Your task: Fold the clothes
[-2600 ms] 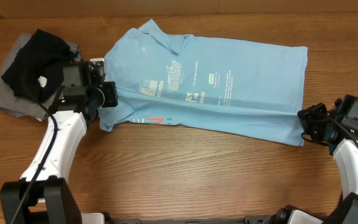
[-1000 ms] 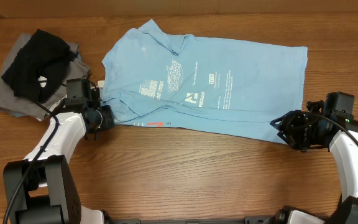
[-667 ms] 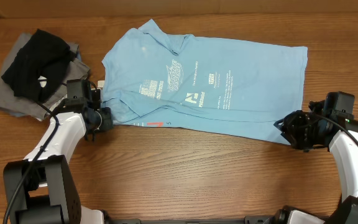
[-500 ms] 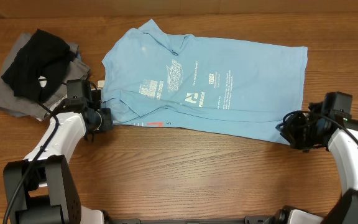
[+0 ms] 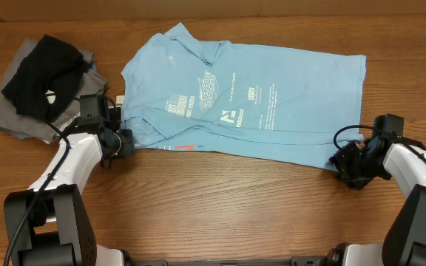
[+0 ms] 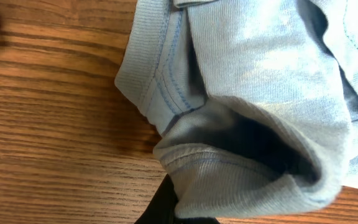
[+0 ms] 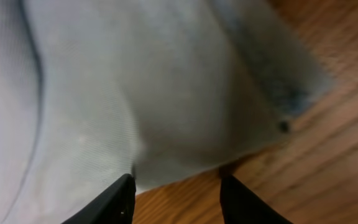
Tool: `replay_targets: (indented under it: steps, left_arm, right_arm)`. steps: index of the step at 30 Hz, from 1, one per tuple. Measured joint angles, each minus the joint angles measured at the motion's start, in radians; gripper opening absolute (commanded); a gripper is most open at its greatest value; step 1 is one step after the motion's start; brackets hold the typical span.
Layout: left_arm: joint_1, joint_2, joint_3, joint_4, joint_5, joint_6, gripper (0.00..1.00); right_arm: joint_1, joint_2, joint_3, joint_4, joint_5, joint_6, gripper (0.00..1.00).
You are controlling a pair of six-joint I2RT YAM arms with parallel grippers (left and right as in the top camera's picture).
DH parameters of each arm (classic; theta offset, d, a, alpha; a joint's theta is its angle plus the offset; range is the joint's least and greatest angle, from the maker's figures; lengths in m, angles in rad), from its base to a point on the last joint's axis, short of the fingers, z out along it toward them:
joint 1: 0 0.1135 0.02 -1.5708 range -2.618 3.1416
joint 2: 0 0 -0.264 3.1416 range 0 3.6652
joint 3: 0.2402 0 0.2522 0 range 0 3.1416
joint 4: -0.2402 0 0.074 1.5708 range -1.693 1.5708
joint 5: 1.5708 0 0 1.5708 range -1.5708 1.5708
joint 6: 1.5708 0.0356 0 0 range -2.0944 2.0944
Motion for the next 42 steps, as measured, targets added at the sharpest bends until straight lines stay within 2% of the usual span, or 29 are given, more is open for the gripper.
replay_targets:
  steps: [2,4,9,10,16,24,28,30,31,38,42]
  left_arm:
    - [0.0,0.0,0.001,0.0,0.0,0.0,0.05]
    - [0.0,0.0,0.001,-0.001,0.0,0.0,0.05]
    - [0.0,0.0,0.001,-0.003,0.0,0.001,0.04]
    - [0.0,0.0,0.001,-0.004,0.0,0.002,0.04]
    - [0.0,0.0,0.023,-0.059,-0.051,0.017,0.04]
    - [-0.005,0.0,0.106,-0.079,-0.195,0.028,0.05]
    - [-0.004,0.0,0.115,-0.079,-0.259,0.037,0.24]
    - [-0.004,0.0,0.115,-0.078,-0.292,0.042,0.53]
    - [-0.004,0.0,0.116,-0.079,-0.306,0.047,0.58]
    - [-0.004,0.0,0.12,-0.095,-0.3,0.048,0.71]
    - [-0.004,0.0,0.121,-0.114,-0.206,0.048,0.7]
  right_arm:
    - [0.0,0.0,-0.002,0.016,0.026,0.009,0.48]
    - [0.0,0.0,-0.003,0.046,0.04,0.015,0.4]
    - [0.0,0.0,-0.026,0.103,0.078,0.05,0.07]
    - [0.0,0.0,-0.028,0.103,0.084,0.046,0.04]
    - [-0.02,0.0,-0.02,0.045,0.154,0.06,0.04]
    - [-0.06,0.0,-0.007,-0.017,0.227,0.061,0.04]
    - [-0.06,0.0,-0.006,-0.019,0.235,0.05,0.04]
    - [-0.06,0.0,-0.006,-0.021,0.242,0.047,0.04]
    - [-0.06,0.0,-0.006,-0.02,0.247,0.045,0.04]
    - [-0.06,0.0,-0.006,-0.021,0.255,0.039,0.07]
    - [-0.06,0.0,-0.006,-0.021,0.259,0.028,0.07]
